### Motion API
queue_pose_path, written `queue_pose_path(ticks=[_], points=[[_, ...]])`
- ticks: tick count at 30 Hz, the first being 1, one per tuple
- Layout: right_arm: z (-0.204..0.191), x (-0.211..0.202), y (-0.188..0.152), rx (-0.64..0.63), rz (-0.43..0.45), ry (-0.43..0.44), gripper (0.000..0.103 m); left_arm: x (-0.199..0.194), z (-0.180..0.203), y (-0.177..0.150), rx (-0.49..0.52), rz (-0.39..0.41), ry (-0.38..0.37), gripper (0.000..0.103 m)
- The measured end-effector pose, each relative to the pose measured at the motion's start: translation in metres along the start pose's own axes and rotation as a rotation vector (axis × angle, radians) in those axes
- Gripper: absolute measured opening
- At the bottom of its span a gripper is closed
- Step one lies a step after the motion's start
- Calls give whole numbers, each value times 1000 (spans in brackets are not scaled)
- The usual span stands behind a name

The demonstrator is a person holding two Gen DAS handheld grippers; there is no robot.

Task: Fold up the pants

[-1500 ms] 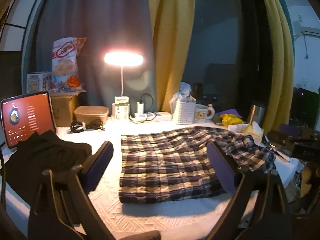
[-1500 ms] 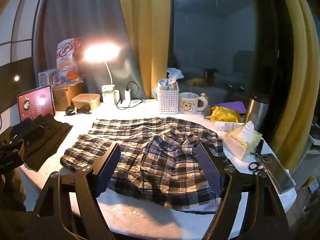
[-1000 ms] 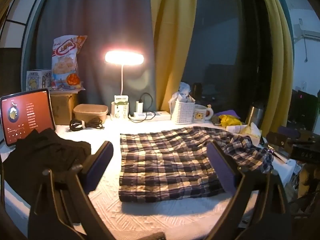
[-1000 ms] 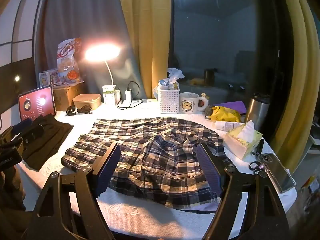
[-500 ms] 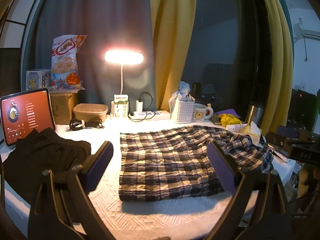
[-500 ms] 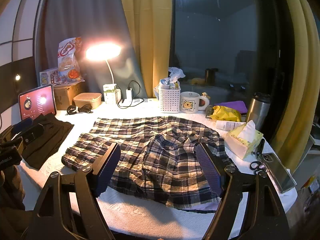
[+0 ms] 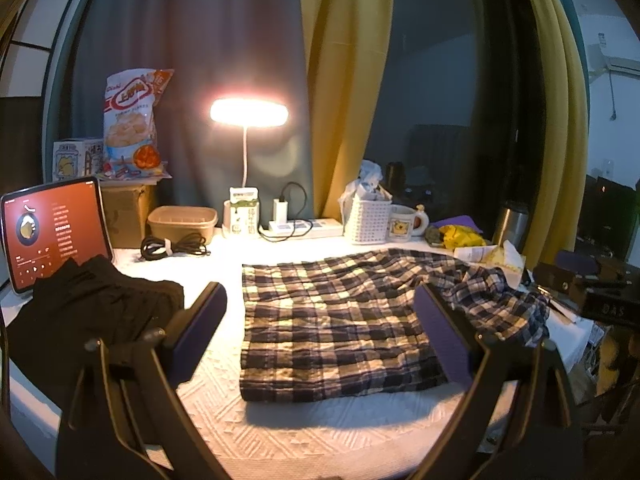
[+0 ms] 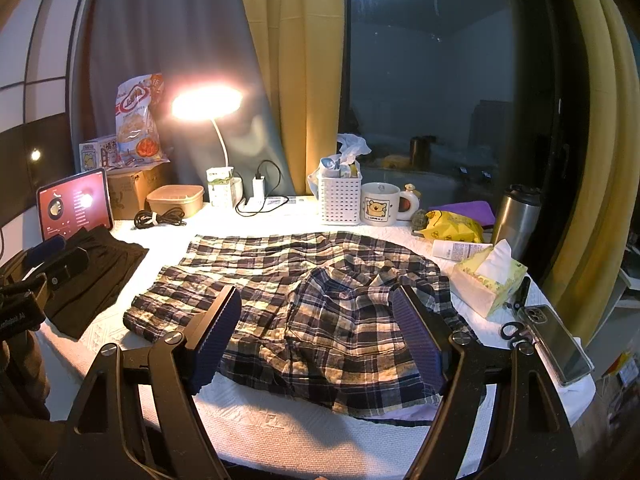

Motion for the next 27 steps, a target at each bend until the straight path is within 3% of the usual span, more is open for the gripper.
queue_pose_path(ticks=[27], points=[[-2, 2, -2, -3, -6, 1, 81, 2, -2, 0, 2, -7, 3, 95]])
Point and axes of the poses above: each gripper's, at about its wrist camera, not at the fingertips, and x roughly the way its jaws point, z to its right, y to its top, the point moved 1 cm from there along x, roughly the way its jaws point, and after that the axes turned 3 degrees about y, right-handed, at the moved point
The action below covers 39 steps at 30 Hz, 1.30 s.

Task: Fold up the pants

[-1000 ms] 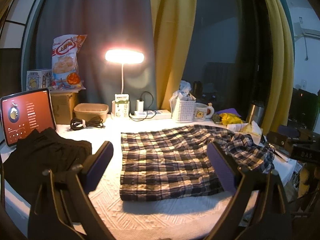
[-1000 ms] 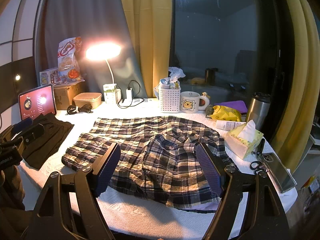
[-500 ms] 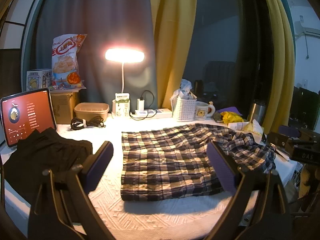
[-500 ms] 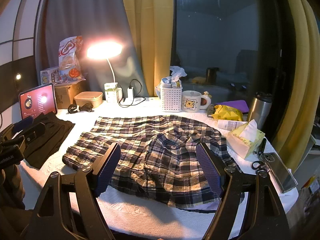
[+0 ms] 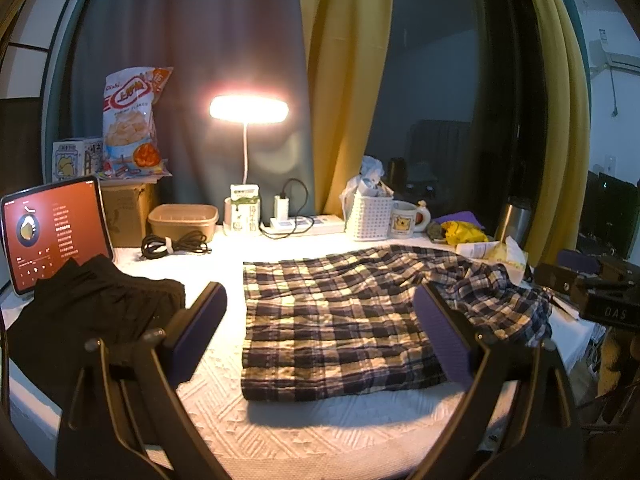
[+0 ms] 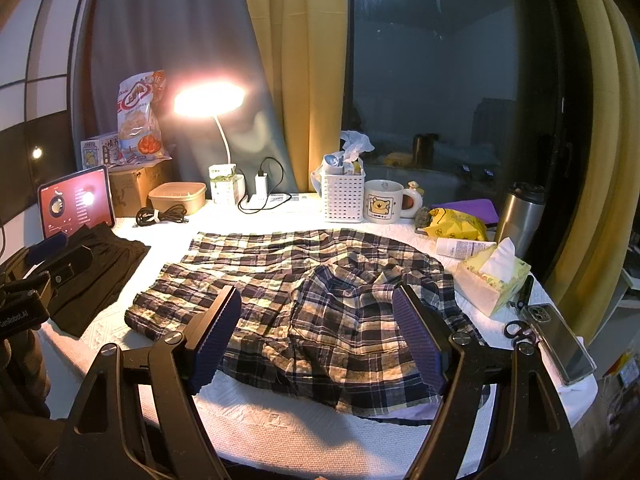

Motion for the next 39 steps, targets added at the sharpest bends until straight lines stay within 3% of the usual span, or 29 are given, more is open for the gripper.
queue_pose_path(ticks=[22, 26, 30, 39], points=[[-5, 6, -6, -4, -13, 6, 81, 0, -1, 0, 5, -4, 1, 95], [-2, 17, -6, -25, -27, 9, 81, 7, 1, 1, 47, -5, -6, 95], [18, 37, -2, -10, -56, -10, 81, 36, -5, 8, 64, -53, -10, 95], [81, 98, 18, 29, -128, -58, 81, 146, -36, 27, 61, -226, 23, 95]])
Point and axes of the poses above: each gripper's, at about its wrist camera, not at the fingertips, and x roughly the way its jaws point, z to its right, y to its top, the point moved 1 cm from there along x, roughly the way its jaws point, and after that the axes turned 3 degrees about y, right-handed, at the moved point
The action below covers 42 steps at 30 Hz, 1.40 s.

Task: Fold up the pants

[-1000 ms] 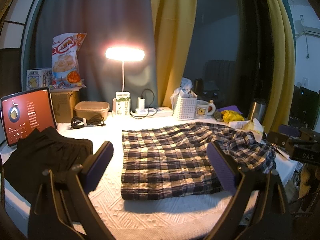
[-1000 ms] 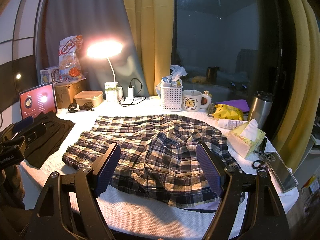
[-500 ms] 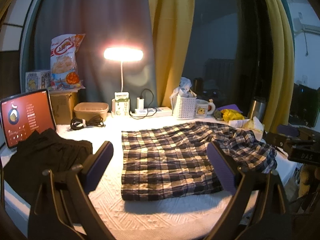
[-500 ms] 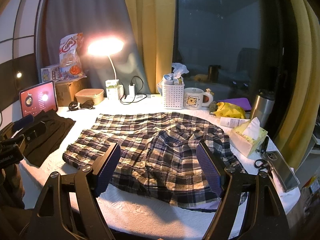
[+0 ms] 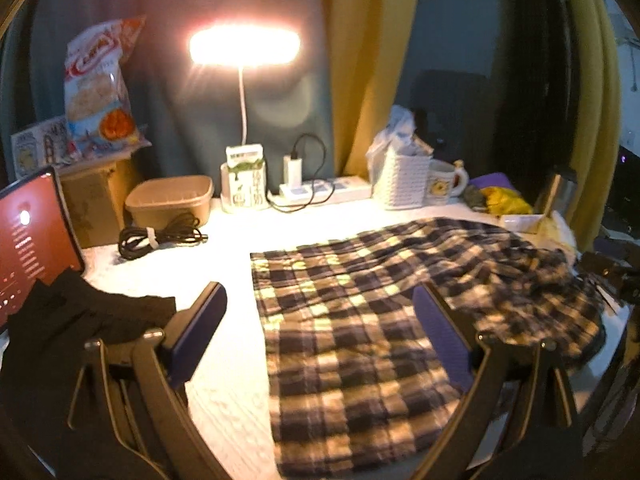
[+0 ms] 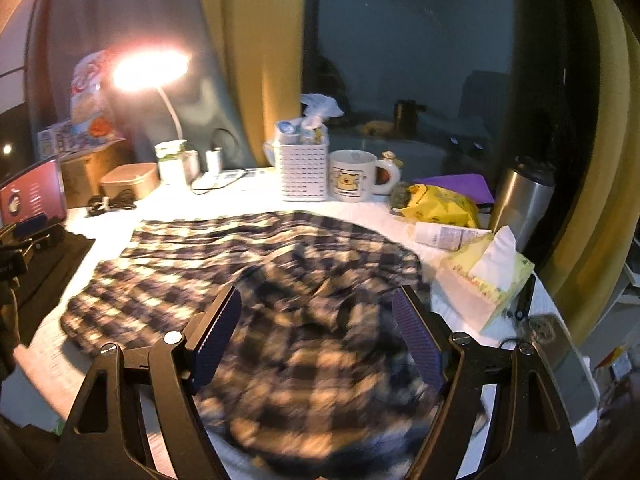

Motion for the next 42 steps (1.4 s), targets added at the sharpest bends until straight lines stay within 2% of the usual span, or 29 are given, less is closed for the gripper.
queue_pose_path(ticks=[2, 4, 6, 10, 14, 18, 20, 24, 26, 28, 30, 31, 33, 36, 39, 40, 42], points=[[13, 13, 9, 2, -9, -8, 81, 19, 1, 6, 16, -38, 0, 95], [26, 28, 18, 9, -28, -13, 81, 53, -3, 12, 36, -112, -6, 95], [43, 48, 27, 34, -54, -10, 81, 71, -5, 14, 38, -137, 0, 95], [70, 77, 46, 76, -57, -18, 81, 125, -23, 21, -6, -241, -8, 95], [88, 107, 68, 118, -78, 49, 81, 166, -31, 23, 14, -318, -20, 95], [101, 157, 75, 167, -211, 119, 81, 207, -32, 22, 55, -404, -57, 95], [102, 179, 72, 165, -290, 139, 81, 217, -33, 21, 52, -421, -68, 95], [94, 212, 55, 100, -417, 105, 79, 228, -33, 19, 58, -432, -94, 94], [89, 222, 47, 77, -460, 106, 73, 229, -27, 18, 91, -415, -87, 89], [85, 227, 43, 44, -470, 103, 68, 227, -15, 17, 166, -387, -67, 64], [79, 227, 43, 4, -461, 92, 45, 225, -10, 18, 183, -375, -104, 43], [78, 228, 43, 17, -466, 118, 10, 224, -6, 18, 187, -378, -122, 31], [72, 226, 46, 1, -451, 122, 7, 223, -4, 20, 191, -376, -141, 14], [53, 213, 58, -64, -388, 114, 6, 220, -11, 28, 185, -358, -131, 10], [38, 195, 83, -114, -283, 81, 6, 217, -23, 51, 190, -314, -106, 9], [37, 190, 92, -113, -251, 77, 6, 214, -29, 63, 195, -280, -75, 8], [36, 185, 111, -101, -196, 79, 6, 214, -38, 83, 196, -249, -61, 8]])
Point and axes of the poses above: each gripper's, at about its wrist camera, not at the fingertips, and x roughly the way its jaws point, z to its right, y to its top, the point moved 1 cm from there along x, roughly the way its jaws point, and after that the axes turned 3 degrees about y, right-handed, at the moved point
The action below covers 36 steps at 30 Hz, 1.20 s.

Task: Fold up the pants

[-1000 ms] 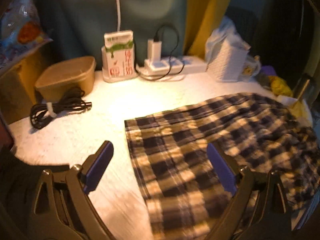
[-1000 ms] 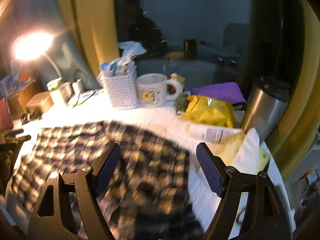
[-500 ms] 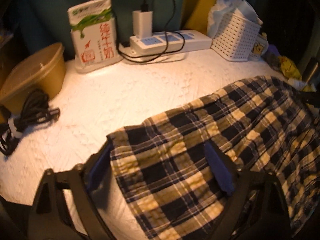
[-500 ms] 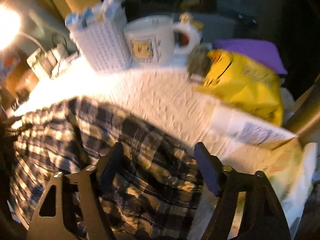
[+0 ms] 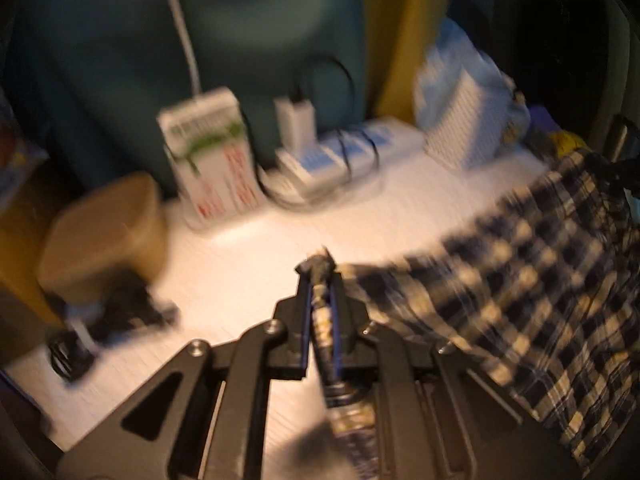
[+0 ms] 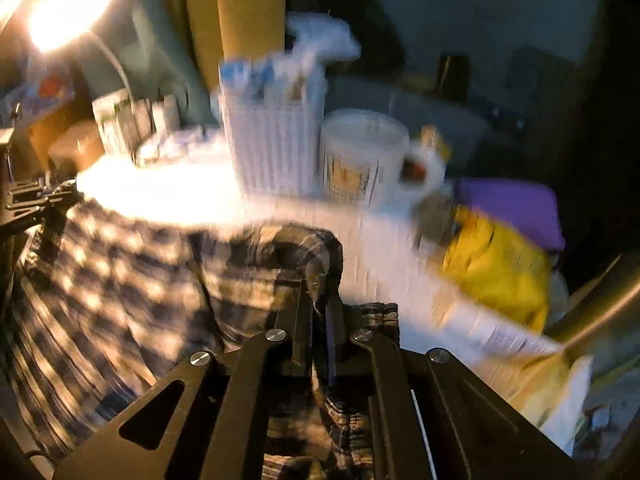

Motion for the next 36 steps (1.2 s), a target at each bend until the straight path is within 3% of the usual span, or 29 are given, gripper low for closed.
queue_pose_path(ticks=[4, 6, 10, 18, 23, 24, 25, 26, 27, 28, 29, 31, 32, 34, 36], points=[[9, -2, 27, 43, 71, -14, 6, -2, -18, 36, 11, 40, 47, 8], [9, 3, 34, 47, 81, -29, 6, -6, -23, 40, 6, 53, 31, 8], [24, 25, 34, 72, 42, -65, 6, 10, -22, 48, 33, 45, 39, 8], [43, 61, 26, 163, -6, -54, 6, 43, -29, 47, 32, 29, 115, 8], [47, 82, 27, 195, -37, -97, 7, 72, -23, 46, 67, -77, 111, 12], [47, 82, 27, 200, -41, -93, 11, 72, -22, 45, 58, -80, 100, 14], [46, 80, 28, 197, -32, -93, 23, 67, -22, 45, 48, -61, 90, 16], [45, 75, 28, 191, -21, -98, 43, 60, -22, 46, 32, -37, 65, 17], [45, 68, 29, 184, -5, -104, 57, 54, -23, 47, 24, -27, 51, 18], [44, 61, 30, 174, 11, -106, 67, 43, -25, 49, 6, -14, 21, 21], [42, 53, 30, 159, 25, -109, 69, 36, -27, 50, -6, -3, 9, 23], [38, 38, 31, 136, 40, -115, 70, 21, -31, 52, -33, 18, -15, 44], [35, 30, 30, 126, 47, -113, 70, 12, -33, 52, -52, 29, -33, 49], [29, 15, 27, 107, 53, -111, 70, -1, -36, 51, -75, 39, -57, 74], [23, 1, 22, 90, 57, -111, 70, -14, -38, 47, -91, 46, -68, 82]])
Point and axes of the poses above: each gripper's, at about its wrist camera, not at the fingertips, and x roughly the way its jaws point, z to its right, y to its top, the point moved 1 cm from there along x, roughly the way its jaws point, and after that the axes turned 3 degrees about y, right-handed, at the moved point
